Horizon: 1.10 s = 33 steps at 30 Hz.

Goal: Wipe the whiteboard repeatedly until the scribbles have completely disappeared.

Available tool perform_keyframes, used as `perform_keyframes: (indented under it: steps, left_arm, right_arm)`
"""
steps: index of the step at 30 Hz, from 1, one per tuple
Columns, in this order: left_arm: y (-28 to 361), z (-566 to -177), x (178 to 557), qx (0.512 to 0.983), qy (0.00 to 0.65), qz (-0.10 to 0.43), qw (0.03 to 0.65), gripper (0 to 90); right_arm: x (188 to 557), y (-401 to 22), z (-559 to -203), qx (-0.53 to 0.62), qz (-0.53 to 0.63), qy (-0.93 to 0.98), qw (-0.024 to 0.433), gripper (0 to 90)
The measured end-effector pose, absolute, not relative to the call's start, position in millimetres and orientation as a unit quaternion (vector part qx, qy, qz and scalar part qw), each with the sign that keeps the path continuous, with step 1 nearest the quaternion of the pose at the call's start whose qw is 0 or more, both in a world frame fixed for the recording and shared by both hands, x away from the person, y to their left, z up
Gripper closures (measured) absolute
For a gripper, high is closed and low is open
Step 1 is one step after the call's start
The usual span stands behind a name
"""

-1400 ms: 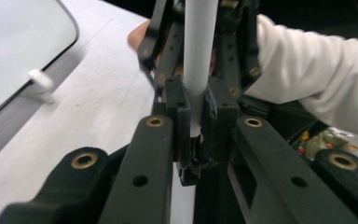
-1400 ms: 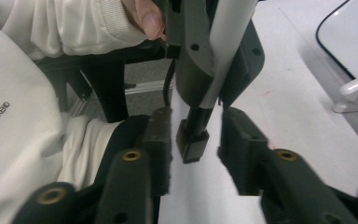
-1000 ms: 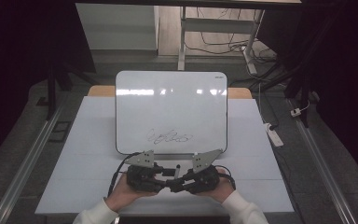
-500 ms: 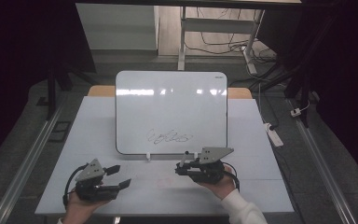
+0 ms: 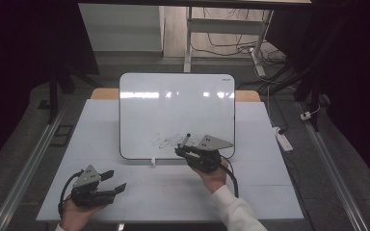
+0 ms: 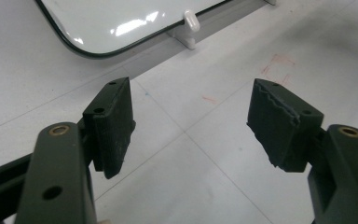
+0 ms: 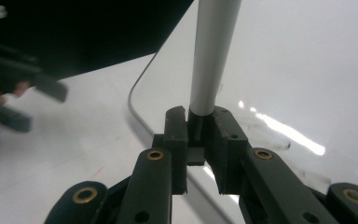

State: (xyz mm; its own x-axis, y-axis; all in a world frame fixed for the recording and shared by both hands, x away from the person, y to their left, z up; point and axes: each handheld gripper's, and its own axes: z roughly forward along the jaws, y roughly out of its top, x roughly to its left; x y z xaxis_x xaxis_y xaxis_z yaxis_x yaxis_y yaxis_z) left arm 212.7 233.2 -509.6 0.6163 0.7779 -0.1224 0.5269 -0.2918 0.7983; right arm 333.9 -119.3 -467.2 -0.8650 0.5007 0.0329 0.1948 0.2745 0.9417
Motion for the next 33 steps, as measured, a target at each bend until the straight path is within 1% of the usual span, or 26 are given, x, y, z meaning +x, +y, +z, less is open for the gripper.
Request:
perform_keyframes:
  steps: [6,12,15,20,23,25,26,27,28,29,30,31,33]
  left_arm:
    - [235,-514,215,0.788,0.416,0.145,0.431,31.8]
    - [236,-515,215,0.788,0.414,0.146,0.432,31.7]
    - [236,-515,215,0.787,0.415,0.147,0.433,31.7]
    - [236,-516,215,0.788,0.415,0.146,0.431,31.7]
    - [238,-516,215,0.786,0.417,0.15,0.431,31.8]
    - [239,-516,216,0.785,0.418,0.149,0.432,31.9]
    - [239,-516,216,0.785,0.418,0.149,0.432,31.9]
    - [239,-516,216,0.784,0.419,0.15,0.432,31.9]
    - [239,-516,216,0.784,0.419,0.15,0.432,31.9]
    - [239,-516,215,0.784,0.419,0.151,0.432,32.0]
    - [239,-516,215,0.784,0.419,0.151,0.432,32.0]
    - [239,-516,215,0.784,0.418,0.152,0.432,32.0]
    - [239,-515,214,0.785,0.416,0.153,0.433,32.0]
  right_arm:
    - [349,-104,-475,0.248,0.569,0.765,0.171,77.1]
    - [361,-83,-487,0.272,0.581,0.746,0.178,77.1]
    - [365,-71,-489,0.268,0.583,0.741,0.195,77.1]
    - [381,-53,-491,0.274,0.587,0.735,0.202,77.2]
    - [385,-41,-495,0.268,0.578,0.742,0.208,77.2]
    - [383,-35,-499,0.262,0.58,0.747,0.193,77.2]
    - [383,-35,-499,0.262,0.58,0.747,0.193,77.2]
    - [377,-29,-504,0.232,0.568,0.767,0.186,77.2]
    - [377,-29,-504,0.232,0.568,0.767,0.186,77.2]
    - [378,-33,-501,0.234,0.564,0.764,0.208,77.2]
    - [383,-38,-498,0.255,0.575,0.747,0.214,77.2]
    - [386,-44,-495,0.275,0.584,0.733,0.215,77.3]
    - [385,-42,-496,0.271,0.584,0.736,0.21,77.2]
